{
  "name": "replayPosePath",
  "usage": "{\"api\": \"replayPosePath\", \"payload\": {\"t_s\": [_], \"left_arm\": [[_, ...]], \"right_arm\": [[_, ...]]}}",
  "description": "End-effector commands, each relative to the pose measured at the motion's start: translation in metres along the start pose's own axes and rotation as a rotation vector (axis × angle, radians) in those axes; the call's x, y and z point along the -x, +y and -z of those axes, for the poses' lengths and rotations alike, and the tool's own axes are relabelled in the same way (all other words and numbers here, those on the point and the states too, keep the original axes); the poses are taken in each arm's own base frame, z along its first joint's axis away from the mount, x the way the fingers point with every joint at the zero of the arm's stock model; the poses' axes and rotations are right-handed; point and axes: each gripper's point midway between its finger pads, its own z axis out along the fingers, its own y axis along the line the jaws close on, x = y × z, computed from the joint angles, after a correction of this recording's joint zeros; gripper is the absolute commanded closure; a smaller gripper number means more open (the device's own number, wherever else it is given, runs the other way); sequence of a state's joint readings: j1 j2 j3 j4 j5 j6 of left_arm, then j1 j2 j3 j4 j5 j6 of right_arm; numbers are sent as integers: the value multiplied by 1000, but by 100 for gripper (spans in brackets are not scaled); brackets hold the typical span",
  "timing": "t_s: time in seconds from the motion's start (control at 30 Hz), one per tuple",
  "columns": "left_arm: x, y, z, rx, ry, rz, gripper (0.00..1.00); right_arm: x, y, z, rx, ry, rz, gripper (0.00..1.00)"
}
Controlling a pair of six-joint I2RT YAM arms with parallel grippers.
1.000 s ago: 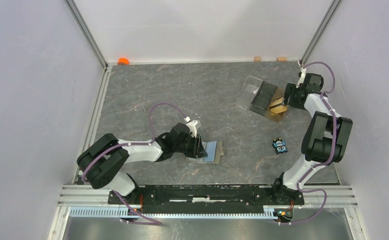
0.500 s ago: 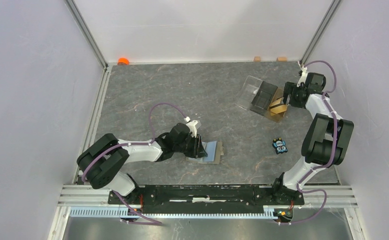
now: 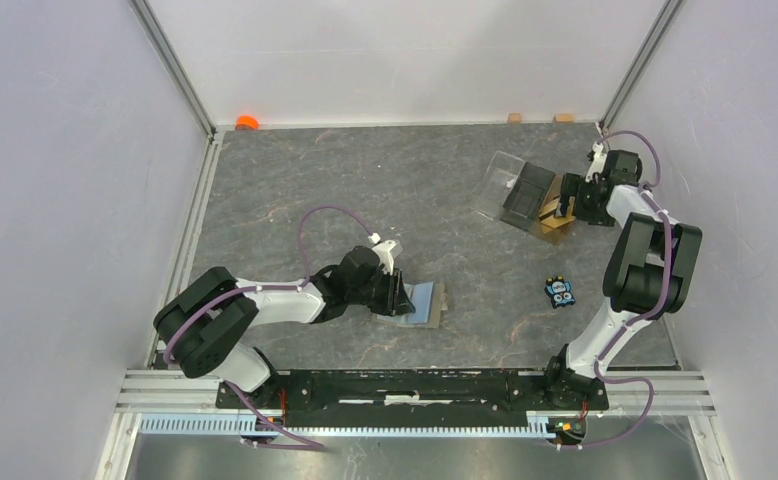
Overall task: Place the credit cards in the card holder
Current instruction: Pick up the credit card from the storage box.
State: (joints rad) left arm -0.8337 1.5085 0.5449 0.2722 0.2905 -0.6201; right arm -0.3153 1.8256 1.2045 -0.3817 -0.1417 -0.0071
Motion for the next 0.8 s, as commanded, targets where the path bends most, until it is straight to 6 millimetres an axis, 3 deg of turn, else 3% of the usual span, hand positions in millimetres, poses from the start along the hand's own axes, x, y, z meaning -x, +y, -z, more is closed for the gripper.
{"api": "replayPosePath", "payload": {"t_s": [0.0,0.47,0.77], "left_arm": [[11,-10,1,-31,-47,-16,65],[10,-9,1,-33,-45,-14,65],[9,-10,1,-35,-44,-13,65]], "right_arm": [[28,-21,16,-76,-70,8,10],[43,-27,40,-102,-132,1,15],[44,-22,42,-75,-138,6,41]]}}
